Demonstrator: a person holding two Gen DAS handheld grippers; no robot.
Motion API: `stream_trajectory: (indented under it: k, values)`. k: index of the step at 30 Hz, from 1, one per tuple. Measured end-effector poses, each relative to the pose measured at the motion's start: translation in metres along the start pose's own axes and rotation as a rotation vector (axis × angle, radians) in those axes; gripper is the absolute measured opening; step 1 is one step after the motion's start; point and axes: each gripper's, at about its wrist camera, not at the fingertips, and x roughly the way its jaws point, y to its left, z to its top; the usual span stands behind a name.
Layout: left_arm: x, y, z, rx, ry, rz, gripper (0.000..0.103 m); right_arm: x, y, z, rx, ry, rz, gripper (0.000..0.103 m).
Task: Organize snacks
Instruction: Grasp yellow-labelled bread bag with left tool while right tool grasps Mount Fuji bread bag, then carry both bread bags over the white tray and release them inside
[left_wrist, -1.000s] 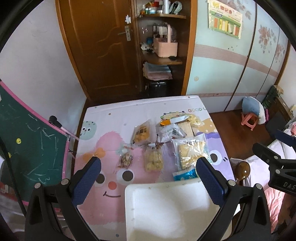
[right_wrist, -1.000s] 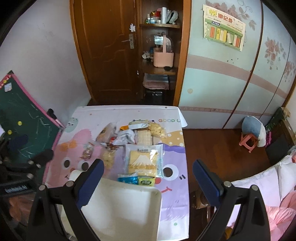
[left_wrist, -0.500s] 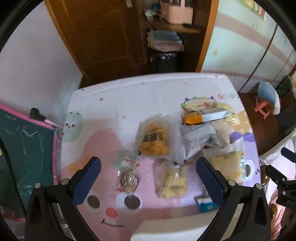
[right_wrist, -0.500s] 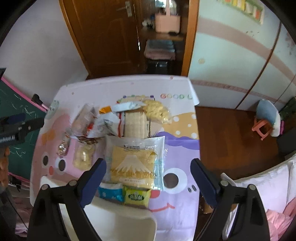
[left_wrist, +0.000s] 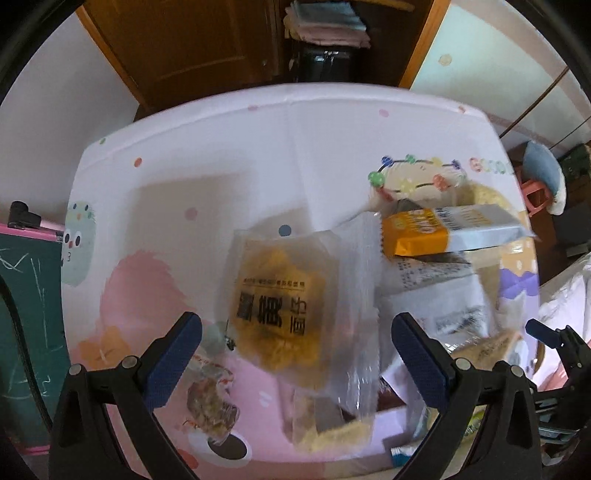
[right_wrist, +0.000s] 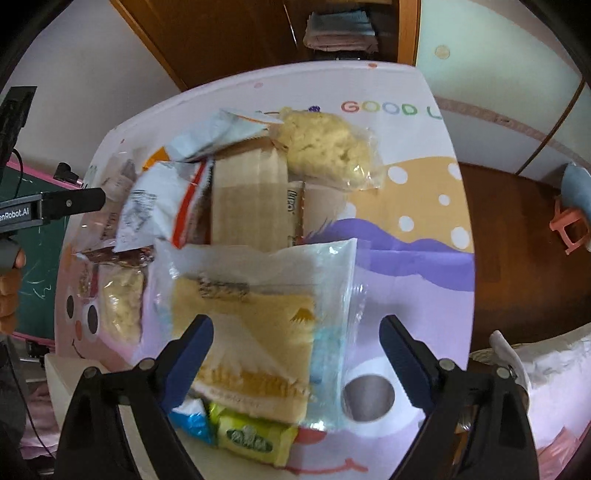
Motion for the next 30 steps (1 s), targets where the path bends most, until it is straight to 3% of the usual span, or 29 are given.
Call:
stream_trajectory:
  k: [6,9,11,13,15,17,19,25,30]
  values:
    - [0.033,0.003,0.003,-0.011,0.054,0.038,0.102,0.016,-0.002,0.004,-0.016,0.027,0.077,0.092]
    - [0.041,0.012,0.005,-0.049,0.069,0.003,0.102,0.021,0.006,0.002,-0.068,0.034,0.072,0.092]
    - [0.046,0.019,0.006,-0.084,0.086,-0.043,0.099,0.021,0.009,0.001,-0.081,0.038,0.097,0.080]
    - [0.046,0.025,0.006,-0.114,0.087,-0.089,0.086,0.019,0.012,0.001,-0.087,0.044,0.123,0.069]
    - [0.044,0.028,0.005,-0.117,0.082,-0.092,0.080,0.013,0.017,0.000,-0.103,0.033,0.118,0.054]
    - [0.041,0.032,0.002,-0.124,0.071,-0.088,0.072,0.006,0.024,0.000,-0.122,0.018,0.109,0.031]
    - [0.035,0.032,-0.002,-0.121,0.053,-0.062,0.066,-0.002,0.031,-0.003,-0.146,0.010,0.085,0.020]
    - [0.009,0.037,-0.020,-0.126,-0.029,-0.026,0.062,-0.034,0.056,-0.016,-0.218,-0.080,0.004,0.012]
    - [-0.046,0.033,-0.034,-0.138,-0.124,-0.032,0.062,-0.072,0.068,-0.018,-0.236,-0.185,-0.027,0.011]
